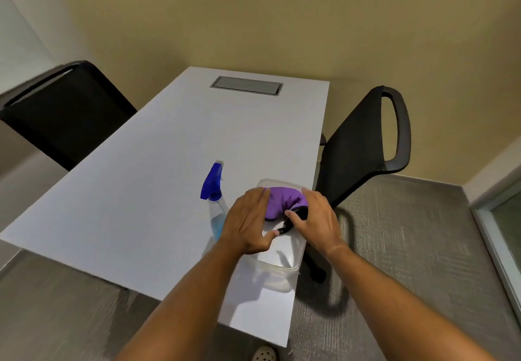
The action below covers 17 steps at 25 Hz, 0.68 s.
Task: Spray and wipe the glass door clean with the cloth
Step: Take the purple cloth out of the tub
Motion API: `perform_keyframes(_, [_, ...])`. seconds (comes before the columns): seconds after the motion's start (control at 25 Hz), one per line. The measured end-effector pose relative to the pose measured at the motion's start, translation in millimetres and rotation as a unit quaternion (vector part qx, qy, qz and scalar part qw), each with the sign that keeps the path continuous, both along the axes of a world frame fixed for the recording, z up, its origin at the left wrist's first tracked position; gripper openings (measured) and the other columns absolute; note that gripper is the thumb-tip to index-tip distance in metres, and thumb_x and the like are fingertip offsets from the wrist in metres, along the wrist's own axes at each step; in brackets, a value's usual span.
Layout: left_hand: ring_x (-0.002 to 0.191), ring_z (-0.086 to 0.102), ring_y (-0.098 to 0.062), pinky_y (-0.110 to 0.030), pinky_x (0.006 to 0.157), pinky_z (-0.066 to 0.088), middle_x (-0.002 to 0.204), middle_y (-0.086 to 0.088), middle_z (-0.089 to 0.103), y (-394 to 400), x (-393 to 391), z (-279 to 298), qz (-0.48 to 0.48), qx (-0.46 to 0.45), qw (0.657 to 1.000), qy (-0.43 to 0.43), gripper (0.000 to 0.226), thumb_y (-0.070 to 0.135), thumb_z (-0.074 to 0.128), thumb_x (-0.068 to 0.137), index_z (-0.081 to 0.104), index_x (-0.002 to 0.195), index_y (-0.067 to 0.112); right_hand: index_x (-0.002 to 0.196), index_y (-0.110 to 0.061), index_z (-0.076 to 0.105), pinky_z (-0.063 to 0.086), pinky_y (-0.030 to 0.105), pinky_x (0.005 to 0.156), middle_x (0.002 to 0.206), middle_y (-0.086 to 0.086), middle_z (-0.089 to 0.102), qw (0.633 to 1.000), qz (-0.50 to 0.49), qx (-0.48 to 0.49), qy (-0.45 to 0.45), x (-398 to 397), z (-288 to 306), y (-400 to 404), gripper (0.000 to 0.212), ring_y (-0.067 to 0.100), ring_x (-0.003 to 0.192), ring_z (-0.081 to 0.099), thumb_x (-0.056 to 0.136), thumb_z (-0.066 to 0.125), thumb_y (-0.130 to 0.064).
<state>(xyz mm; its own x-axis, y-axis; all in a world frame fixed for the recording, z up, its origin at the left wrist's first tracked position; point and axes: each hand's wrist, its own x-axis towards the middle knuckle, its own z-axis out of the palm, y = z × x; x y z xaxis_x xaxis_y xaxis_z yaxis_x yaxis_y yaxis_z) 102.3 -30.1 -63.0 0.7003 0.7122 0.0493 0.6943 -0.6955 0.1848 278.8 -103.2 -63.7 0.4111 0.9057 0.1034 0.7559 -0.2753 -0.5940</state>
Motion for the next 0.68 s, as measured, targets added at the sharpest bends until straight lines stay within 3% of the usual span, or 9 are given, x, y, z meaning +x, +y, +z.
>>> perform_keyframes(0.08, [0.142, 0.028, -0.027, -0.037, 0.116, 0.023, 0.156, -0.011, 0.027, 22.3, 15.1, -3.3, -0.002, -0.008, 1.000, 0.009, 0.093, 0.057, 0.056, 0.079, 0.019, 0.151, 0.011, 0.134, -0.014, 0.053, 0.045, 0.037, 0.104, 0.132, 0.007, 0.059, 1.000, -0.003, -0.023, 0.008, 11.3, -4.2, 18.2, 0.059, 0.023, 0.123, 0.053, 0.085, 0.071, -0.043])
perform_keyframes(0.24, [0.112, 0.048, -0.025, -0.035, 0.093, 0.045, 0.128, -0.008, 0.050, 64.5, 38.7, -9.8, 0.001, -0.027, 0.999, 0.018, 0.073, 0.045, 0.062, 0.073, 0.041, 0.133, 0.009, 0.127, -0.012, 0.061, 0.053, 0.038, 0.096, 0.122, 0.007, 0.066, 0.996, -0.022, -0.086, 0.015, 27.6, -8.9, 52.9, 0.051, 0.023, 0.110, 0.062, 0.084, 0.074, -0.036])
perform_keyframes(0.44, [0.098, 0.051, -0.022, -0.029, 0.072, 0.046, 0.106, -0.005, 0.055, 89.8, 58.2, -22.1, 0.023, -0.057, 0.998, 0.020, 0.035, 0.018, 0.064, 0.072, 0.053, 0.105, 0.011, 0.090, -0.013, 0.067, 0.059, 0.035, 0.075, 0.086, 0.004, 0.068, 0.984, 0.007, -0.176, -0.030, 37.6, -16.6, 78.7, 0.008, 0.018, 0.076, 0.063, 0.085, 0.071, -0.019])
perform_keyframes(0.68, [0.090, 0.055, -0.023, -0.031, 0.077, 0.046, 0.099, -0.006, 0.060, 104.0, 69.0, -29.6, -0.014, -0.022, 0.996, 0.085, 0.024, 0.016, 0.066, 0.075, 0.057, 0.097, 0.012, 0.097, -0.011, 0.068, 0.059, 0.038, 0.079, 0.090, 0.006, 0.068, 0.980, 0.003, -0.193, -0.043, 42.4, -20.6, 91.0, 0.011, 0.022, 0.082, 0.065, 0.086, 0.069, -0.012])
